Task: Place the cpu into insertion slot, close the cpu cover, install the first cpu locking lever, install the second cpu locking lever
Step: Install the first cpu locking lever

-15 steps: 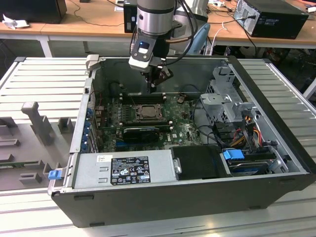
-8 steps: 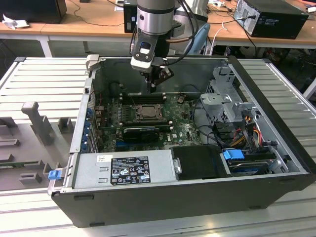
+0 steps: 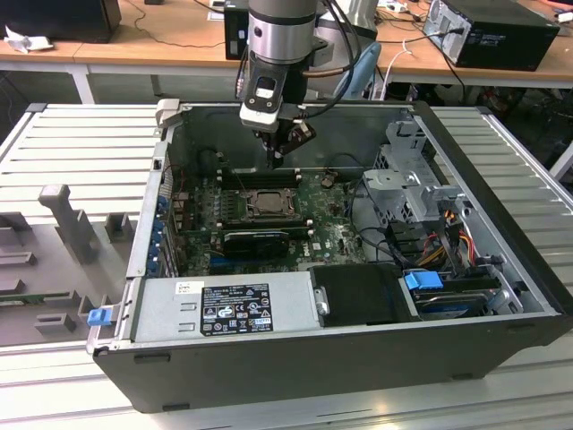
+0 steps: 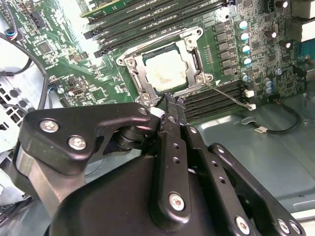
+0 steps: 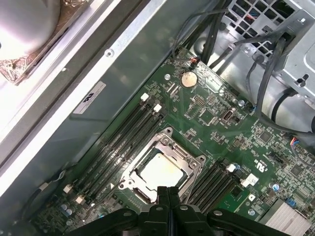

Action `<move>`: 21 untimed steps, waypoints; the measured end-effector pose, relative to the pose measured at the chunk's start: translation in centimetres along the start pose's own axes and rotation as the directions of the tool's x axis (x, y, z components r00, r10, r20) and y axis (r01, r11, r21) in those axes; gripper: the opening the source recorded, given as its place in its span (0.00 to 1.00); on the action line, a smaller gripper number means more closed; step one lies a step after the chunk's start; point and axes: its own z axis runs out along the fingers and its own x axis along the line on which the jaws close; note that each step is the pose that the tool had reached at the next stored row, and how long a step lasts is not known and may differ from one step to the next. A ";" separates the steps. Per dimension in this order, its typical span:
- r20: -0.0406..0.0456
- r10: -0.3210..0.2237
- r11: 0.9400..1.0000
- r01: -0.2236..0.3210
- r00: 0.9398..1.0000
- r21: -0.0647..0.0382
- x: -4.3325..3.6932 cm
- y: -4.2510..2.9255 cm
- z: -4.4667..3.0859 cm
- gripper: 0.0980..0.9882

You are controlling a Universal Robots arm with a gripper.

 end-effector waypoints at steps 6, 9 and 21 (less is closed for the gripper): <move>-0.001 -0.036 0.999 0.036 0.999 0.001 0.00 0.00 0.00 0.01; -0.002 -0.057 0.998 0.057 0.998 0.001 0.00 0.00 0.00 0.01; -0.008 -0.237 0.972 0.237 0.972 0.003 0.00 0.00 0.00 0.01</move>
